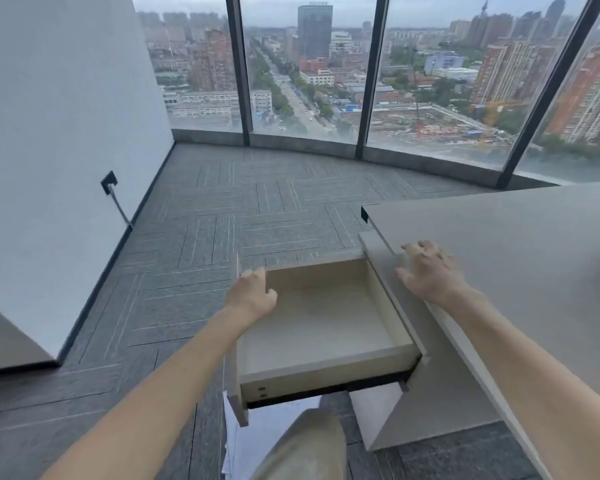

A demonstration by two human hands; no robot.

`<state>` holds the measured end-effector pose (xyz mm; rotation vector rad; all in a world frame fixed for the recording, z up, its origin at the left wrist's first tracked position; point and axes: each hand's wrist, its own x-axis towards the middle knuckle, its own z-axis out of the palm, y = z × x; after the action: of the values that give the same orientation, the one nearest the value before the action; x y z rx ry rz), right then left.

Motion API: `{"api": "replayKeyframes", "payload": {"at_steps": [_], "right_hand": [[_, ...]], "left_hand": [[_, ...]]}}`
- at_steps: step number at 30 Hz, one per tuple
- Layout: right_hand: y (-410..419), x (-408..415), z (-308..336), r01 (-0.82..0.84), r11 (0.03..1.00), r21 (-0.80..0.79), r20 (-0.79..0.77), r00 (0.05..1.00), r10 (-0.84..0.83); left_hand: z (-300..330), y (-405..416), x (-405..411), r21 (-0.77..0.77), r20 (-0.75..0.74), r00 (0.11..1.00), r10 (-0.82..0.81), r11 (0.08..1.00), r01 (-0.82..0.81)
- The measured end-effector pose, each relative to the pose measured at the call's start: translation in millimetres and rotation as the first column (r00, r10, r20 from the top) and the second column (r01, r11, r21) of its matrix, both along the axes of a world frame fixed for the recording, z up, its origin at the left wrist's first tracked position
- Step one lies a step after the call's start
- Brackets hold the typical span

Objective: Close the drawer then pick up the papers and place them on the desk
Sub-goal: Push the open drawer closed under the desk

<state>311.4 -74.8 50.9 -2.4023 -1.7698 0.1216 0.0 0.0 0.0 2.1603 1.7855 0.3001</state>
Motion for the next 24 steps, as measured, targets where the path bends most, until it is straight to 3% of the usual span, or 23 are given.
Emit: {"api": "replayKeyframes", "payload": {"at_steps": [7, 11, 14, 17, 21, 24], "right_hand": [[29, 19, -20, -0.046, 0.999, -0.023, 0.055, 0.997, 0.047], [29, 17, -23, -0.025, 1.000, 0.000, 0.059, 0.998, 0.025], [28, 16, -24, -0.020, 1.000, 0.018, 0.065, 0.998, 0.018], [28, 19, -24, -0.023, 0.999, 0.045, 0.059, 0.998, 0.020], [25, 20, -25, -0.033, 0.997, 0.076, 0.022, 0.999, 0.032], [25, 17, -25, -0.030, 0.994, 0.102, 0.017, 0.999, 0.028]], "left_hand": [[-26, 6, -12, -0.096, -0.070, 0.962, 0.263, 0.958, -0.269], [-40, 10, -11, -0.188, -0.059, 0.943, 0.328, 0.924, -0.333], [-44, 10, -12, -0.167, 0.119, 0.909, 0.400, 0.910, -0.378], [-47, 18, -32, -0.248, 0.297, 0.820, 0.489, 0.869, -0.429], [-66, 20, -60, -0.497, 0.531, 0.636, 0.560, 0.814, -0.301], [-69, 17, -63, -0.554, 0.583, 0.565, 0.584, 0.794, -0.251]]}}
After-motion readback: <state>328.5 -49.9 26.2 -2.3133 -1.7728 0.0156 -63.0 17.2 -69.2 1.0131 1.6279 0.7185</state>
